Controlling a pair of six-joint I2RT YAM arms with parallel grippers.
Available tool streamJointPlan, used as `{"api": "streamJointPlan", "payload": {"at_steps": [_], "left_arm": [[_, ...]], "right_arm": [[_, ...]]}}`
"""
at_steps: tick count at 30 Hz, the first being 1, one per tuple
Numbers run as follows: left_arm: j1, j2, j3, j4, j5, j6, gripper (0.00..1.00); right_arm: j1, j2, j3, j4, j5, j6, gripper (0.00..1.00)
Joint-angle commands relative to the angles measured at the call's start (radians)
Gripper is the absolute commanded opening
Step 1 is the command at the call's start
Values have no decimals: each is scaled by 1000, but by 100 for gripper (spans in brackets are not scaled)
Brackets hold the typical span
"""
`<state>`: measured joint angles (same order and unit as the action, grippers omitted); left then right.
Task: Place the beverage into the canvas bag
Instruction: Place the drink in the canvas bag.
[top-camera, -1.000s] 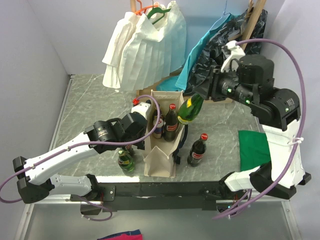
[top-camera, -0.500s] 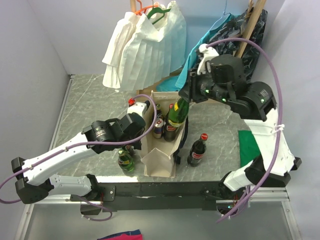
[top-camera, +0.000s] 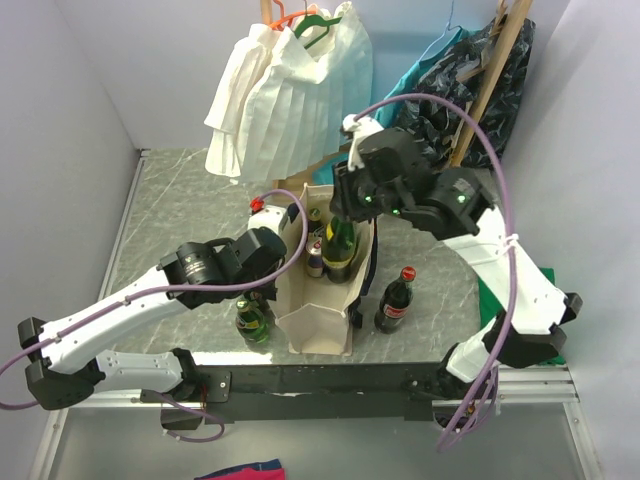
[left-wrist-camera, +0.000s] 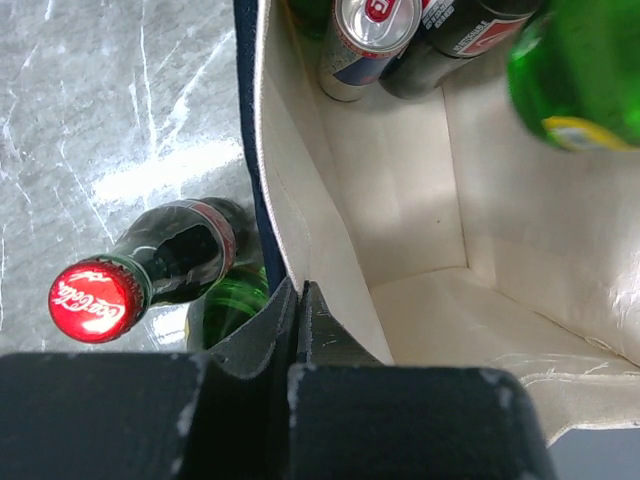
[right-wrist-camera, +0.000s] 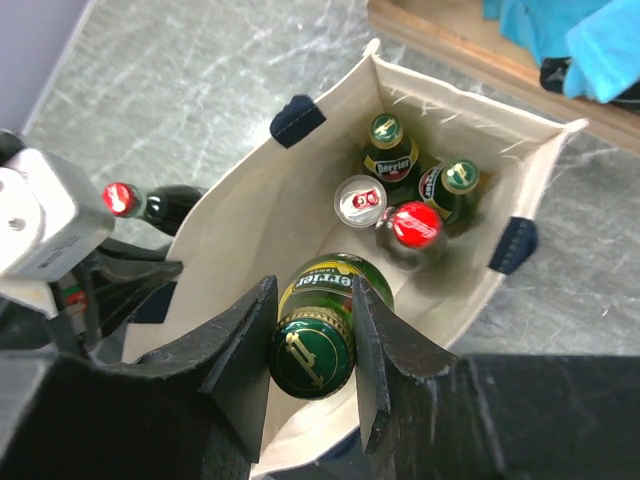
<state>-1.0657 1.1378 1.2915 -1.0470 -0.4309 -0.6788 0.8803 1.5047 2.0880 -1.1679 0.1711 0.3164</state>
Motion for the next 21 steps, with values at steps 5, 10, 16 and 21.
{"api": "streamJointPlan", "payload": {"at_steps": [5,10,16,21], "left_arm": [[-8,-59,20,-24,-14,-11,1],[-8,-62,14,-10,3,1,1],[-8,-64,0,8,11,15,2],[-8,-65,-17,42,23,38,4]], "right_arm": [[69,-11,-95,249,64,19,0],[104,-9,-180,295,73,32,0],[135,-35,-287,344,102,46,0],[143,-60,-384,402,100,61,0]]}}
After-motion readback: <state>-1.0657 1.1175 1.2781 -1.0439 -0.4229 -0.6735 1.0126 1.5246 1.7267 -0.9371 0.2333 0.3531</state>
